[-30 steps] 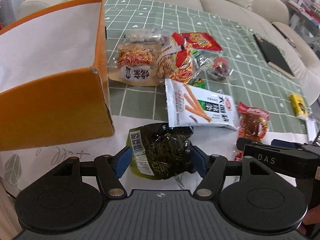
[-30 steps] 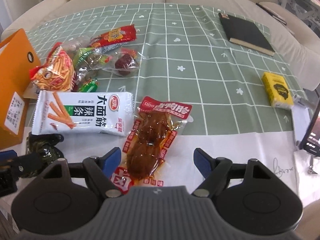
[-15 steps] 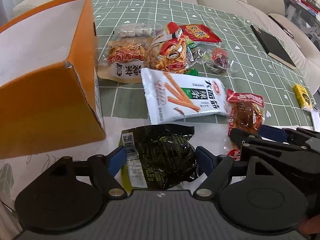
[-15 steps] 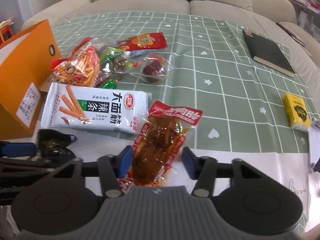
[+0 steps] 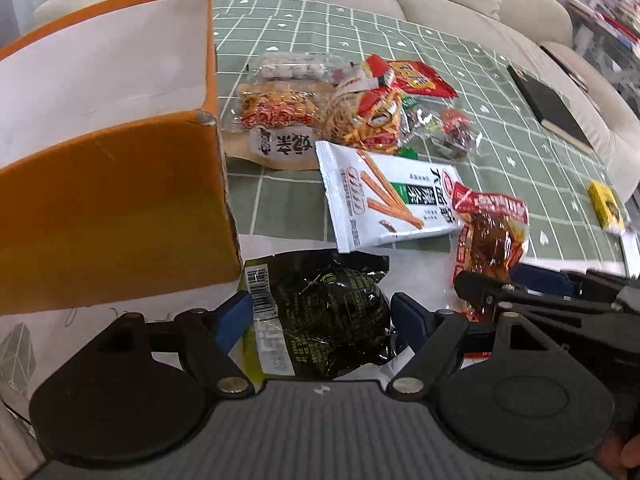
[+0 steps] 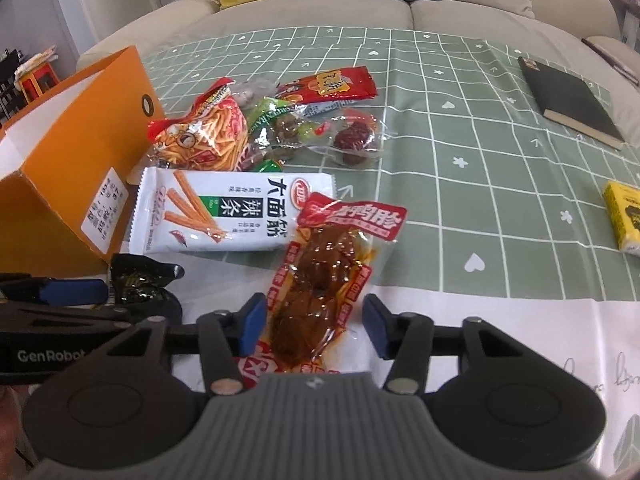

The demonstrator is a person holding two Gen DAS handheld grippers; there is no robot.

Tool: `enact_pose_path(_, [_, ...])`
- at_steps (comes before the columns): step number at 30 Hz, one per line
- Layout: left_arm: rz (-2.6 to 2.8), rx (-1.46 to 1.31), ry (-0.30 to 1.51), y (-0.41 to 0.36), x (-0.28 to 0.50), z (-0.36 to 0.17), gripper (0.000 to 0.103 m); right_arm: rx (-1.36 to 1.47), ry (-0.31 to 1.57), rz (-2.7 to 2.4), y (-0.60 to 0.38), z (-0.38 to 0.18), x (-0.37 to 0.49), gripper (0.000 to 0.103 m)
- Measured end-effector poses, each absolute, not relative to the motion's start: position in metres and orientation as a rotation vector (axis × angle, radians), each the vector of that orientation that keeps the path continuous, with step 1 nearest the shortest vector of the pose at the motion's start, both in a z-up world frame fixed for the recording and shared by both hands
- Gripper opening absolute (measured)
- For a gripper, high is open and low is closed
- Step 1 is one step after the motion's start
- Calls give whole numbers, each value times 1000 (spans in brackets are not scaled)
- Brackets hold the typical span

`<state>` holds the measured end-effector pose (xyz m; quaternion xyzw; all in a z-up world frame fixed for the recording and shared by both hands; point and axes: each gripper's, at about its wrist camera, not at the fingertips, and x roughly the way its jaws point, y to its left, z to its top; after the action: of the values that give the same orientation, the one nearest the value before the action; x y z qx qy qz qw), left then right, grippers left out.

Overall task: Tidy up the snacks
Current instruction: 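Grasp the dark seaweed pack with left tool while right tool grasps red meat pack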

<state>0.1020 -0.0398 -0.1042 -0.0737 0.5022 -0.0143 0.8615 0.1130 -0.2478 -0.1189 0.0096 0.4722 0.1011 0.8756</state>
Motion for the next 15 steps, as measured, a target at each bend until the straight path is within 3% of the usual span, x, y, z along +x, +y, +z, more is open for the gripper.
enact_pose_path(7, [-28,-241,1049,-30,107,-104,91,48,966,199,-251,-122,118,57])
enact_pose_path(10, [-34,-215,1045,-32,108,-104,81,1,955,198,-246,-123,118,50])
enact_pose_path(11, [-40,-223,1042,-33,108,-104,73,-5,953,203,-244,-123,117,49])
enact_pose_path(15, [-69,-227,1034,-33,107,-104,67,-25,947,211,-243,-124,115,43])
